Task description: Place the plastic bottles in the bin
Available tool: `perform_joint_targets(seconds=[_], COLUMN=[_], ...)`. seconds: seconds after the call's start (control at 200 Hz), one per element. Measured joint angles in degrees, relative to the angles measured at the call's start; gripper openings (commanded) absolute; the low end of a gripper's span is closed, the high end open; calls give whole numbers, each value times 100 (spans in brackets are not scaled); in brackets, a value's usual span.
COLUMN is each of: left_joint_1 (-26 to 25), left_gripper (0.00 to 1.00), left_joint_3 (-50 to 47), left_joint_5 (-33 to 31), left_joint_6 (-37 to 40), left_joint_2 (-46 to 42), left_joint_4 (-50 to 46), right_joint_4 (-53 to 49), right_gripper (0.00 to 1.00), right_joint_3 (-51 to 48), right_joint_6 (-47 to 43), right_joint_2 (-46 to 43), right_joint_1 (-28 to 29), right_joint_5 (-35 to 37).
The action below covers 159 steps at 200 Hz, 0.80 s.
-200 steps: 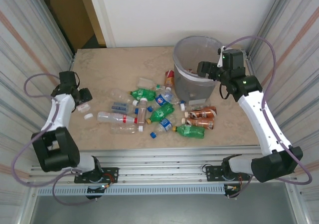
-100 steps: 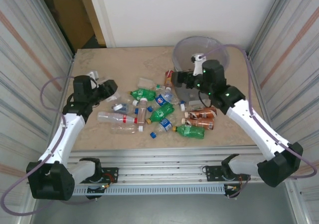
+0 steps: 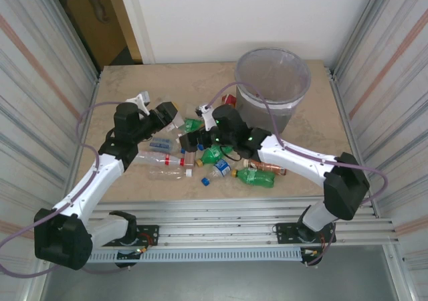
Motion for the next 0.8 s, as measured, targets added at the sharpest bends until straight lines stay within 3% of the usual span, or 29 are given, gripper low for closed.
perform_joint_targets(seconds=[0.105,0.526,0.701,0.796], left_joint_1=[-72,-260,-264,-264], left_gripper=[46,49,55,67], left_joint_3=[-11,-11,-11,-13], left_joint_5=[48,201,142,133], left_joint_6=[-96,-245,-254,-249], left_joint_2=[52,50,59,55], left_joint_4=[105,278,369,389], right_joint_4=[98,365,354,341], right_gripper=[96,64,37,26], right_joint_3=[181,710,780,791], right_joint_6=[0,-15,-24,-31], right_joint_2=[151,647,717,726], right_joint_1=[24,20,-13,-13], right_joint_5=[-17,-39,-15,4])
